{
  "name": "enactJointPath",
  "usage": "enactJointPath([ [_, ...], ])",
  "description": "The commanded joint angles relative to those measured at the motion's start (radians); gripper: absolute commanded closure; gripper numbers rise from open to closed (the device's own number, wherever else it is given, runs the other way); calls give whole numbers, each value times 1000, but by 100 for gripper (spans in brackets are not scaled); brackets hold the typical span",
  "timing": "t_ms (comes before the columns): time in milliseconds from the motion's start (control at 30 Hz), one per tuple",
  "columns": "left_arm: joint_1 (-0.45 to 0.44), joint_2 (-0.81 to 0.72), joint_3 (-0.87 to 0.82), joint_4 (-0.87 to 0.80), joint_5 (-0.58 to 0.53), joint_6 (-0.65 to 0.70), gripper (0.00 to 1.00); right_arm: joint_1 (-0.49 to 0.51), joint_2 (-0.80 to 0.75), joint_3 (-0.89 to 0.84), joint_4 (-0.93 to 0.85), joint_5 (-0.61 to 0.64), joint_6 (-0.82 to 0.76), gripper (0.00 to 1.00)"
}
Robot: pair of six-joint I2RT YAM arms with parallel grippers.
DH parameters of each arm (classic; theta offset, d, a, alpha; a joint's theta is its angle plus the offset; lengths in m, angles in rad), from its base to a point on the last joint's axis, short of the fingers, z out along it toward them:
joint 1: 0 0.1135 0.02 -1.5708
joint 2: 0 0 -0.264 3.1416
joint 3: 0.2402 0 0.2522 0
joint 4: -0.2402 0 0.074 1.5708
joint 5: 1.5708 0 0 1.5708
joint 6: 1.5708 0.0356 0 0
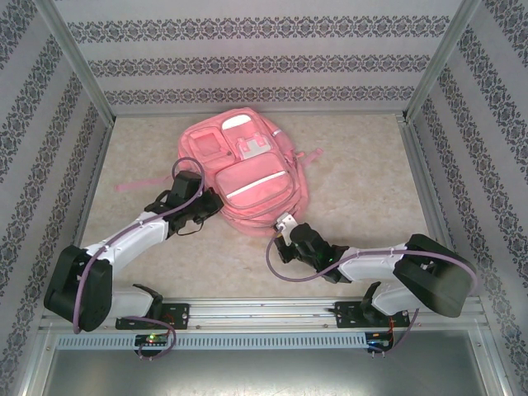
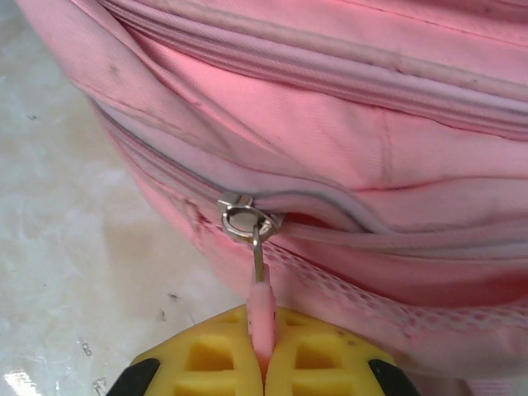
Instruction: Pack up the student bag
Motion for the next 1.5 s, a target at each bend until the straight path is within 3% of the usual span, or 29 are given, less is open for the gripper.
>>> enactJointPath([
  [0, 58, -38, 48, -73, -197, 78, 100, -50, -2, -20, -95, 31, 38, 100],
  [100, 62, -14, 80, -94, -192, 94, 99, -53, 21, 1, -83, -52, 19, 100],
  [267, 62, 116, 194, -129, -103, 101, 50, 12, 81, 97, -81, -183, -82, 100],
  [333, 60, 157, 243, -154, -73, 87, 42, 41, 114, 150, -120, -187, -135, 100],
  [433, 49, 151, 303, -261, -122, 70, 37, 66, 155, 211, -138, -180, -167, 100],
  [600, 47, 0, 242, -436, -145, -43, 36, 94, 201, 274, -140, -193, -173, 100],
  [800, -20, -241, 6, -278, -75, -198, 36, 112, 245, 309, -140, -186, -177, 100],
  [1067, -156, -158, -42, -114, -87, -263, 41, 116, 226, 292, -128, -167, -161, 100],
  [1300, -190, -39, -43, -32, -116, -268, 46, 118, 213, 265, -101, -155, -146, 100],
  [1467, -191, 37, -6, -12, -137, -233, 62, 118, 205, 243, -84, -142, -131, 100],
])
